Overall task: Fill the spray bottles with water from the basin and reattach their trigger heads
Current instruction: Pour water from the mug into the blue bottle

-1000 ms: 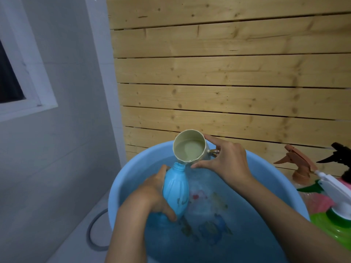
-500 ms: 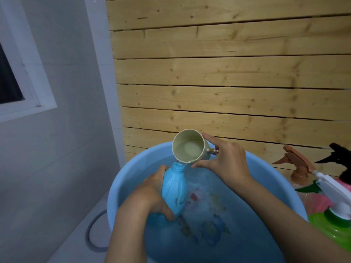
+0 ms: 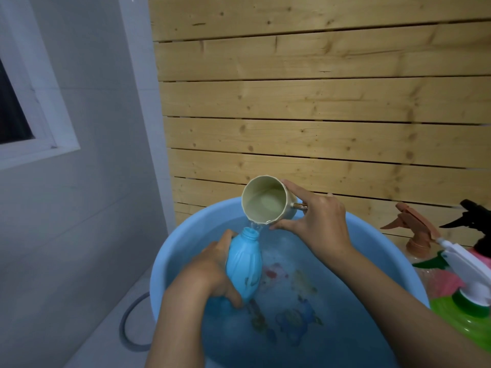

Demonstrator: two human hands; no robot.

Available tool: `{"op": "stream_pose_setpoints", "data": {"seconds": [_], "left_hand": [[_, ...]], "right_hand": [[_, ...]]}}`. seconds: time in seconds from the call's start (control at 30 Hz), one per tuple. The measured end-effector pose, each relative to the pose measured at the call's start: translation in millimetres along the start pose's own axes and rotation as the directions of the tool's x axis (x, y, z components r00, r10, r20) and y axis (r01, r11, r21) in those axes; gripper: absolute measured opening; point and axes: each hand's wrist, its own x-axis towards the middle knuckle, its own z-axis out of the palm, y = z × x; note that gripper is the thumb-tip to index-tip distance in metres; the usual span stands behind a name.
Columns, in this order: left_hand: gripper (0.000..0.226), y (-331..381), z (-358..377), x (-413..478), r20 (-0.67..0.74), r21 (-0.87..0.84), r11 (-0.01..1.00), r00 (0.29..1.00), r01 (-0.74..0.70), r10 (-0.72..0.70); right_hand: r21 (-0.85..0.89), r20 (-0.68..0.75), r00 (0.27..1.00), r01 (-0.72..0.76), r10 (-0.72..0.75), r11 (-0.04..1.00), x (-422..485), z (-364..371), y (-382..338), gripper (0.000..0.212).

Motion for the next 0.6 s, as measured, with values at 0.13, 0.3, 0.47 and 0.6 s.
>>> {"op": "stream_pose_setpoints", "data": {"seconds": [0.13,0.3,0.47,0.6], "left_hand": [[0.100,-0.2,-0.5,0.1,-0.004,-0.005,1.000,1.000,-0.006,0.006],[0.102,-2.2,0.6,1.1,-0.034,0.008,1.000,0.999,-0.017,0.017],[0.105,-4.3,1.7,0.9,-0.094,0.004,0.999,0.995,-0.042,0.042],[0.108,-2.2,1.7,0.2,-0.186,-0.026,0.995,0.978,-0.099,0.093]], "right_hand": [[-0.024,-0.031,0.998,0.046,-0.047,0.999,-0.8,-1.0,-1.7,0.089],[-0.027,-0.052,0.997,0.059,-0.060,0.998,0.3,-2.3,-4.7,0.087],[-0.025,-0.076,0.995,0.056,-0.057,0.998,0.6,-4.1,-4.5,0.085],[-0.018,-0.102,0.993,0.054,-0.056,0.998,2.0,-6.2,-4.8,0.084]]}}
